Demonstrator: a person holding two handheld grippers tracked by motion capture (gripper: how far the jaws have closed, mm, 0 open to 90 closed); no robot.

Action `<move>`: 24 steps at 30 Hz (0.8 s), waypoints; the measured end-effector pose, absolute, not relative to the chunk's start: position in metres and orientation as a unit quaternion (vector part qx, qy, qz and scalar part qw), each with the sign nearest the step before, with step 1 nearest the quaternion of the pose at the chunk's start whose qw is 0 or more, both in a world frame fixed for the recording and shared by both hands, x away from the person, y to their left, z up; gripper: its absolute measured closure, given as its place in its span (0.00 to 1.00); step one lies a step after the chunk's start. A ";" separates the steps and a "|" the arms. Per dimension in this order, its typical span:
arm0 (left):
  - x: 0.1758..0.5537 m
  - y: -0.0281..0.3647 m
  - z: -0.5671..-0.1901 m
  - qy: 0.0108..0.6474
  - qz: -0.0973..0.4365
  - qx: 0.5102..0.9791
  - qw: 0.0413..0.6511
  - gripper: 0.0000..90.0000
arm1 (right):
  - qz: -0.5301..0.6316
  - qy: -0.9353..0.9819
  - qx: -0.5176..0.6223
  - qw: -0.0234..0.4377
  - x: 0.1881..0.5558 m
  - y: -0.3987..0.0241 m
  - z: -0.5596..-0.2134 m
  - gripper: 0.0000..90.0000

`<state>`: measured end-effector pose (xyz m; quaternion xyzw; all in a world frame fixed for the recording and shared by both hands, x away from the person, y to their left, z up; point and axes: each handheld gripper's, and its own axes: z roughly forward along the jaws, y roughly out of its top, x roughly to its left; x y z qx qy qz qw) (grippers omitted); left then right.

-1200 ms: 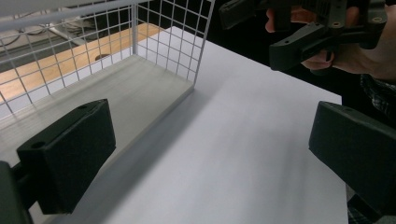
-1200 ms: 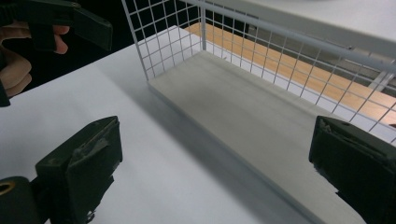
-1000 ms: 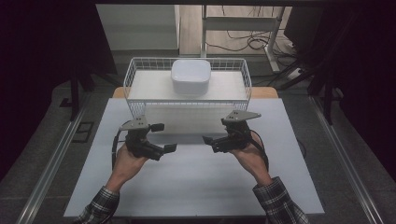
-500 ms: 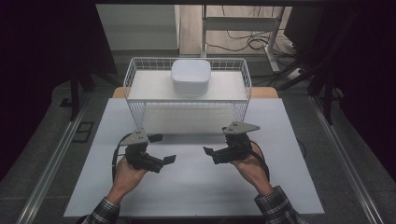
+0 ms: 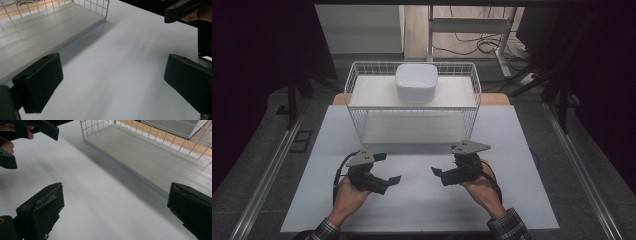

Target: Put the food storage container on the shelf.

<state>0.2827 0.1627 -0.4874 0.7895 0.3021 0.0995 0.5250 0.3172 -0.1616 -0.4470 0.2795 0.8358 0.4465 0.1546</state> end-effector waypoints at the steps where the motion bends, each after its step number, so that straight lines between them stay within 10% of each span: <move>1: 0.282 0.164 -0.488 0.303 0.099 0.790 0.524 0.02 | 0.446 0.836 0.280 0.155 0.316 -0.163 -0.448 0.01; 24: 0.259 0.190 -0.504 0.341 0.095 0.784 0.510 0.03 | 0.436 0.830 0.307 0.160 0.291 -0.206 -0.462 0.00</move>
